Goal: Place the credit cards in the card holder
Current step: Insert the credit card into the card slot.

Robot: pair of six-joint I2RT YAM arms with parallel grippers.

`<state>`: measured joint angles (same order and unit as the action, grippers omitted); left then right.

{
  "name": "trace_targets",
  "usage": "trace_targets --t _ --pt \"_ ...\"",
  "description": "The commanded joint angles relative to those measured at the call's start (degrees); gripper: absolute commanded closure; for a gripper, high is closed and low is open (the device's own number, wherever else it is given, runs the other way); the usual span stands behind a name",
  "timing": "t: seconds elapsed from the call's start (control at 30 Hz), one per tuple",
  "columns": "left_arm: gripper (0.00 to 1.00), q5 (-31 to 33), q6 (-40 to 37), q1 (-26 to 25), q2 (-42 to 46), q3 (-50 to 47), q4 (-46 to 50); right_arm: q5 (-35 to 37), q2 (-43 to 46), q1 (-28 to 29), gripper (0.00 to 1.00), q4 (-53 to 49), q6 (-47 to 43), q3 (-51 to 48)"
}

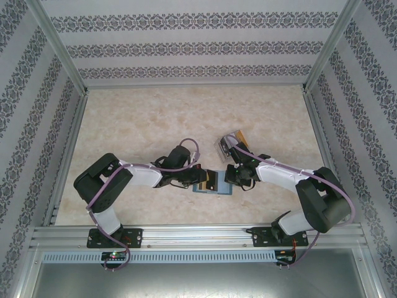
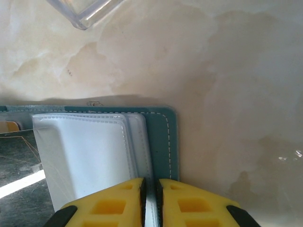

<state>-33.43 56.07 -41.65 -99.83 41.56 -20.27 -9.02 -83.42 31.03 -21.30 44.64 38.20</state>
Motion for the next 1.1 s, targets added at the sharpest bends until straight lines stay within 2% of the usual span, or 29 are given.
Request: trace_targets --t 0.0,0.27,0.5,0.93,1.07 --pt "1.0 -1.54 -1.14 -0.98 -2.29 0.89 2.55 3.69 -4.03 1.01 0.83 0.42 0.35 -1.98" --pt "1.0 -0.89 2.29 -2.29 -5.26 2.84 -1.18 2.81 -2.98 1.22 0.83 1.0 0.97 -2.42" --pt "0.93 -0.16 2.77 -4.13 -7.01 5.43 -0.73 2.6 -1.84 1.22 0.83 1.24 1.5 -2.85" --pt "0.84 2.64 2.24 -5.81 -7.2 7.58 3.6 2.84 -0.54 1.23 0.83 0.95 2.18 -3.21" --pt "0.76 5.67 1.39 -5.81 -5.1 7.21 7.96 3.32 -0.14 1.14 0.82 0.78 2.2 -3.13"
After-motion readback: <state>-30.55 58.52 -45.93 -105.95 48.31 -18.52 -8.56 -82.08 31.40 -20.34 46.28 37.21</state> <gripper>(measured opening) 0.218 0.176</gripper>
